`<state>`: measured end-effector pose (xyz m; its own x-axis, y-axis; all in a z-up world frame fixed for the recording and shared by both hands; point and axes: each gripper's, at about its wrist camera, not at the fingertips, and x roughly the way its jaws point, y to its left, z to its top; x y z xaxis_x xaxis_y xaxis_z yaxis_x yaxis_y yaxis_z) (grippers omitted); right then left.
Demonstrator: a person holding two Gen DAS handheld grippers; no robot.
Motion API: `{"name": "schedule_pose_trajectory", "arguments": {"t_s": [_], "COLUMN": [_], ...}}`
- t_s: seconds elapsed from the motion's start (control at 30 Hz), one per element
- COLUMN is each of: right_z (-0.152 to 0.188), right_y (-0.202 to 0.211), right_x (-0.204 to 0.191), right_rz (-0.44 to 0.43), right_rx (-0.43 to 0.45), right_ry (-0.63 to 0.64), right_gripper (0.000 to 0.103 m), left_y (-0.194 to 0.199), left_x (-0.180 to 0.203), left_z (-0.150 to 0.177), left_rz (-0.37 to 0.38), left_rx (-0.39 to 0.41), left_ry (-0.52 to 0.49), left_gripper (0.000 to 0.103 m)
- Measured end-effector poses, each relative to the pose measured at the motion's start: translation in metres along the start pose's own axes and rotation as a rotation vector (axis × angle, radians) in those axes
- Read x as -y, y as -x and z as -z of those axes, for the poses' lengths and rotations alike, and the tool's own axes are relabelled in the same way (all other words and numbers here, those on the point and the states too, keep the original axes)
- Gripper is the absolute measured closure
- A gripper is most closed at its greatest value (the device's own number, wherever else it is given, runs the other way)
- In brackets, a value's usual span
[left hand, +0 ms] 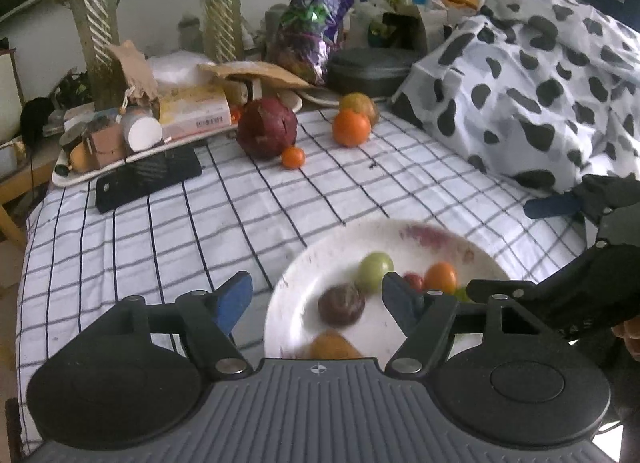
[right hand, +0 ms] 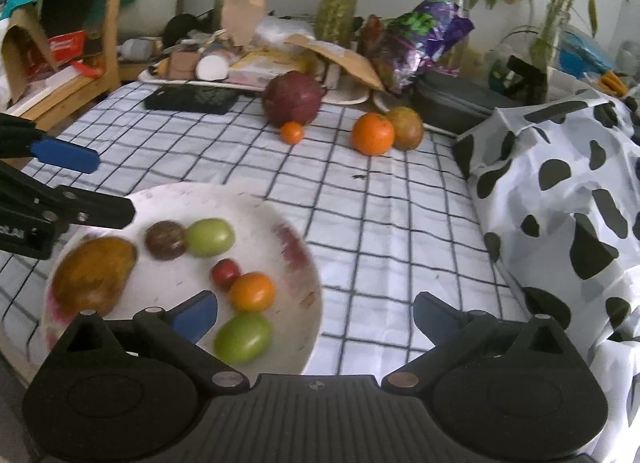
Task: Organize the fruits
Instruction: 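Withdraw both open tools from the plate toward the remaining fruits, then grasp the cherry tomato with the left tool while the right tool grasps the large orange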
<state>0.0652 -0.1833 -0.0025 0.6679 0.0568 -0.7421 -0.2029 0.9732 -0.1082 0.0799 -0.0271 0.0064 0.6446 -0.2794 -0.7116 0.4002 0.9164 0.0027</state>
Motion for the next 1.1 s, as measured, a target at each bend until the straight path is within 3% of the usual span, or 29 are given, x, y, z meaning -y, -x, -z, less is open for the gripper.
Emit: {"name": "schedule_pose_trajectory", "arguments": {"t_s": [0.33, 1.1], "right_z": [-0.023, -0.084], "right_y": [-0.026, -0.101], "right_x": [0.032, 0.061], "right_rz": [0.074, 0.106], "right_rx": [0.006, -0.011], "right_ry": [-0.074, -0.044], "right_gripper": [0.000, 0.000], "left_y": [-0.031, -0.121], "left_x": [-0.012, -0.038], "left_z": [-0.024, -0.075], "left_rz": [0.002, 0.055], "left_rx": [0.004, -0.024], "left_ry": [-0.014, -0.055], "left_gripper": [0.033, 0.036]}}
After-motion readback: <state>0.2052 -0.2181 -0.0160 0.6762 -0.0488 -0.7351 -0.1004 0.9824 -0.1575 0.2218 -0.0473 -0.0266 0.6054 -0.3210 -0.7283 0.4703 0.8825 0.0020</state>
